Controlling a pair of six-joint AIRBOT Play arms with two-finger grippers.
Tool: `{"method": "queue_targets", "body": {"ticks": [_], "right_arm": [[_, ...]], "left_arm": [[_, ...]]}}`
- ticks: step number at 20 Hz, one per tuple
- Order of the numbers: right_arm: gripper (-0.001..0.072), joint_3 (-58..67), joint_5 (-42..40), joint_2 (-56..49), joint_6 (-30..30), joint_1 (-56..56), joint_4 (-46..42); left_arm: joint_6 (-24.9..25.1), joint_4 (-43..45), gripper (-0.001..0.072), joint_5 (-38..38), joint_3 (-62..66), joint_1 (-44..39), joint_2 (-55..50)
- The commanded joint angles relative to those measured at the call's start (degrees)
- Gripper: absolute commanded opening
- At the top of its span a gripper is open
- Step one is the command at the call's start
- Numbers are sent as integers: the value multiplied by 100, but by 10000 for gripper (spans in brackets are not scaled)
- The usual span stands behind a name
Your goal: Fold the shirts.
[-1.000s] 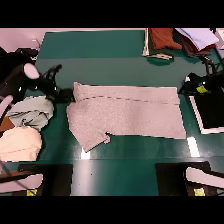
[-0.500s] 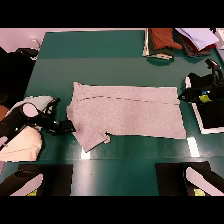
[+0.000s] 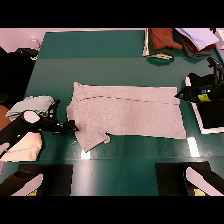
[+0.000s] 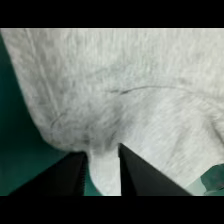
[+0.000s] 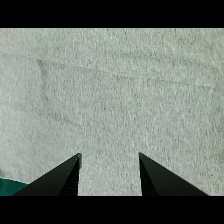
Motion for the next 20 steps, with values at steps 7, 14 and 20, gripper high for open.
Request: {"method": "queue_targets", "body": {"ticks": [7,14,20], "right_arm": [[408,-649,826,229,9,-994,-1250],[506,-2601,772,-166,-109,-2861,-1545],[400,-2490,-26,-603,-227,-1729,-656]], "left_arm": [[468,212,19,-337,581,4,398],[474,278,18,-470,664,4,704],[470,278,19,-498,664,4,704]]}}
